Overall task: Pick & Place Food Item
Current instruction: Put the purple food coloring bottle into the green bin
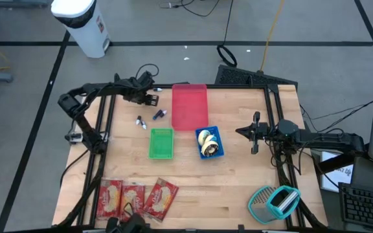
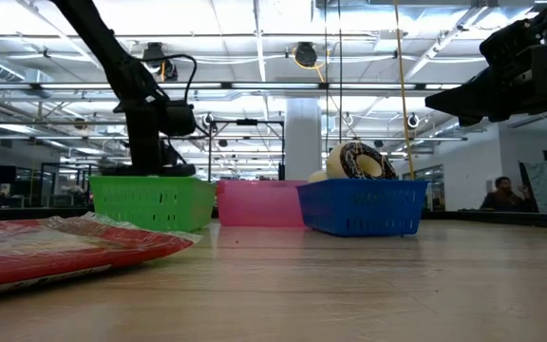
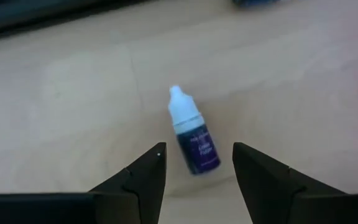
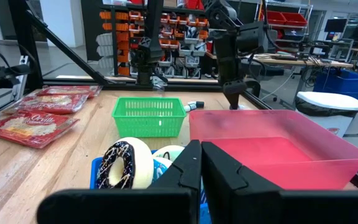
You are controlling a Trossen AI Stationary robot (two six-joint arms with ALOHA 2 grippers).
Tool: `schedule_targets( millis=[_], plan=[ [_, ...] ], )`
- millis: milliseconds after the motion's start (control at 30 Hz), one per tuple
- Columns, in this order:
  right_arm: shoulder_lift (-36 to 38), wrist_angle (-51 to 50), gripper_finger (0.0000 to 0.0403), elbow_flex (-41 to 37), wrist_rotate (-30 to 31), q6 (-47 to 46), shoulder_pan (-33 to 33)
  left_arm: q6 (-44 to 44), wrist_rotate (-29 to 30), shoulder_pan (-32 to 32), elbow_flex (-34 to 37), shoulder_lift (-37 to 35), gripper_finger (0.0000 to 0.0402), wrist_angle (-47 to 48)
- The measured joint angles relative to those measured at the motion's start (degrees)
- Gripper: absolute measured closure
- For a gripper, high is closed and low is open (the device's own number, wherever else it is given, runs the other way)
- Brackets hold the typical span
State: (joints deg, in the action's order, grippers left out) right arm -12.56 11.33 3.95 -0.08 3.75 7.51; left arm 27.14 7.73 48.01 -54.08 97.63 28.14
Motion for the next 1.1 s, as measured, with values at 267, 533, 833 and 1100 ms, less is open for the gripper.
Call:
schedule_targets(
  millis=[267,533,833,1100],
  plan=[
    [0.0,0.0,0.0401,0.0,0.0,0.0,0.0,0.1,0.1,0.8,0.0,0.7,0.0217,-1.0],
    [0.0,0.0,0.0401,0.0,0.0,0.0,0.0,0.2,0.3,0.9,0.0,2.2,0.0218,-0.9],
    [0.0,0.0,0.0399,0.0,0.0,0.0,0.0,-0.9,0.3,1.4,-0.2,3.3,0.0221,-1.4],
    [0.0,0.0,0.0399,0.0,0.0,0.0,0.0,-2.7,-0.5,1.2,-0.2,3.4,0.0309,-1.4]
  ],
)
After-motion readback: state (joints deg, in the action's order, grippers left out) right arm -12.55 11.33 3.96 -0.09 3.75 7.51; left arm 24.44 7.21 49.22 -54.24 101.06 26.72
